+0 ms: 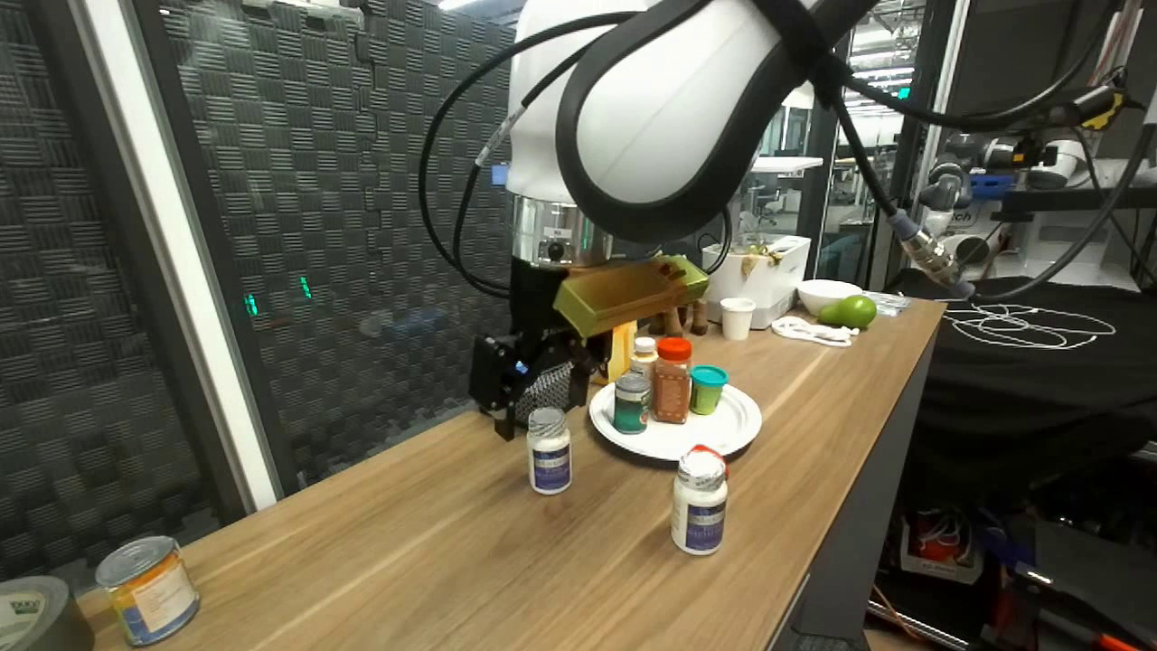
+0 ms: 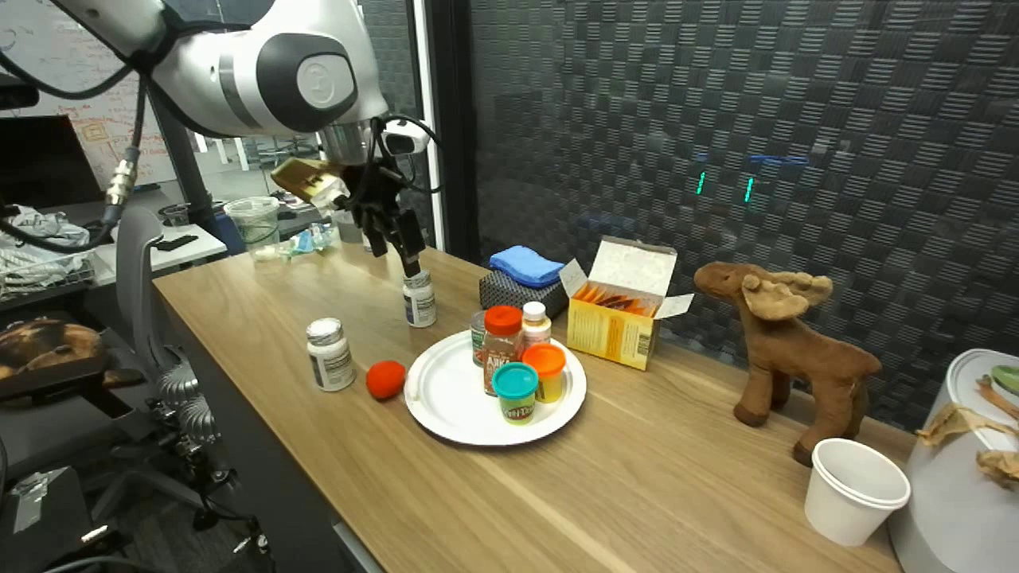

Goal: Put the bottles on the tray

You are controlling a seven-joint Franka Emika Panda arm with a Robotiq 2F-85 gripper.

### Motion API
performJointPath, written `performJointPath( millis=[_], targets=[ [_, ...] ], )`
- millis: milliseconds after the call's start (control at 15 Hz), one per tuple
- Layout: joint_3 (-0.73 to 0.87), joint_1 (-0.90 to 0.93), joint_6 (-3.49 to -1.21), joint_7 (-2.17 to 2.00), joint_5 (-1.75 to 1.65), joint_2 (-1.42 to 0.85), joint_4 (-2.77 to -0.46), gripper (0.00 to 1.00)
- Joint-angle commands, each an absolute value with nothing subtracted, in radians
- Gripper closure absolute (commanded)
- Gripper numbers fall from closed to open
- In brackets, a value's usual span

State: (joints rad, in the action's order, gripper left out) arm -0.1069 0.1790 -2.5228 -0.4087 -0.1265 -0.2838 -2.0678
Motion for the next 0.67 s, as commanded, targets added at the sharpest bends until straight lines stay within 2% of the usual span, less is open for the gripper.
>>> performJointPath(
  millis=[0, 467, 533, 600],
  targets=[
    [-0.071, 0.203, -2.556, -0.406, -0.163, -0.311, -2.035, 0.00],
    [-0.047, 0.210, -2.567, -0.401, -0.179, -0.346, -2.016, 0.01],
    [-0.047, 0.211, -2.566, -0.401, -0.177, -0.351, -2.012, 0.26],
    [-0.049, 0.210, -2.562, -0.398, -0.172, -0.353, -2.010, 0.26]
  ],
)
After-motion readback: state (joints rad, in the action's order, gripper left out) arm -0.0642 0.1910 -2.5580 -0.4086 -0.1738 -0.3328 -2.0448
